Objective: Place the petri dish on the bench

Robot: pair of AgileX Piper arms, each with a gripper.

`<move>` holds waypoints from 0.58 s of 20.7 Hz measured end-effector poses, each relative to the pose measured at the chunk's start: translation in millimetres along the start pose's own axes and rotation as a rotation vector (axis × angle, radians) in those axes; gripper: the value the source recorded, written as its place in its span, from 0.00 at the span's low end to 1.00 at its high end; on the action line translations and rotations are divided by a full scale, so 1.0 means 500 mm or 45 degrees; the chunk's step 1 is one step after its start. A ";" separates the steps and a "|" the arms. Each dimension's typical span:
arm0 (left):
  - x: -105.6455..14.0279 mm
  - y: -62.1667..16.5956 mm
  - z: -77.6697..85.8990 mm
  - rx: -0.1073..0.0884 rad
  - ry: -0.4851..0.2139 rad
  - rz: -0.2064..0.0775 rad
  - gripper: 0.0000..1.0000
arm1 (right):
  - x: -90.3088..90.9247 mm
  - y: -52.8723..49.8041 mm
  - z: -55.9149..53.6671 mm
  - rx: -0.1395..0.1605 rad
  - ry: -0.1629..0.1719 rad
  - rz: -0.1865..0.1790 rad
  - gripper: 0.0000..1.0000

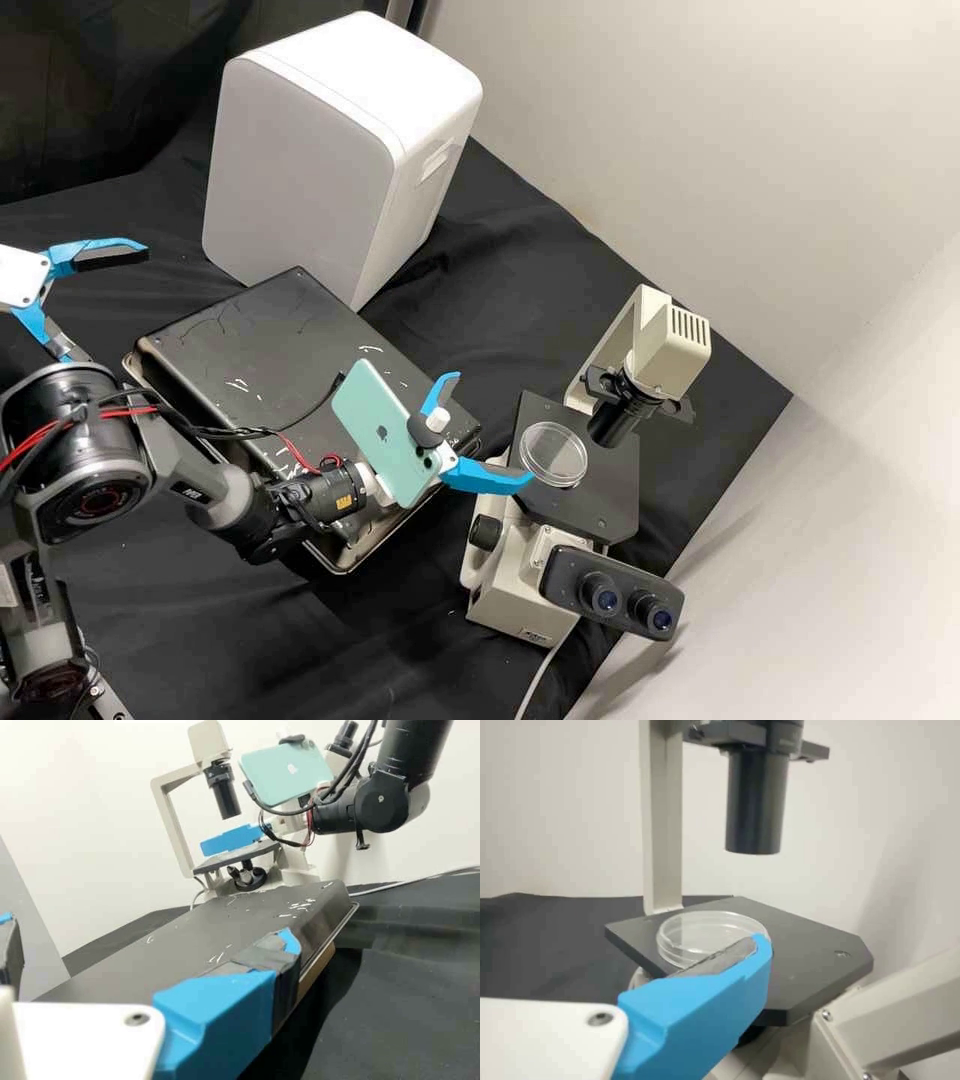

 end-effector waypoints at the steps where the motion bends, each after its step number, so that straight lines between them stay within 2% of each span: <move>1: 0.000 -0.001 0.000 -0.001 0.001 -0.002 1.00 | 0.004 0.000 0.003 0.000 -0.004 0.001 1.00; 5: 0.004 -0.006 0.002 -0.018 0.002 -0.019 1.00 | 0.023 -0.004 0.017 -0.002 -0.023 -0.002 1.00; 8: 0.005 -0.011 0.000 0.002 0.012 -0.036 1.00 | 0.036 -0.003 0.028 -0.002 -0.046 -0.003 1.00; 12: 0.005 -0.011 -0.001 -0.002 0.022 -0.035 1.00 | 0.049 0.001 0.046 -0.003 -0.076 0.009 1.00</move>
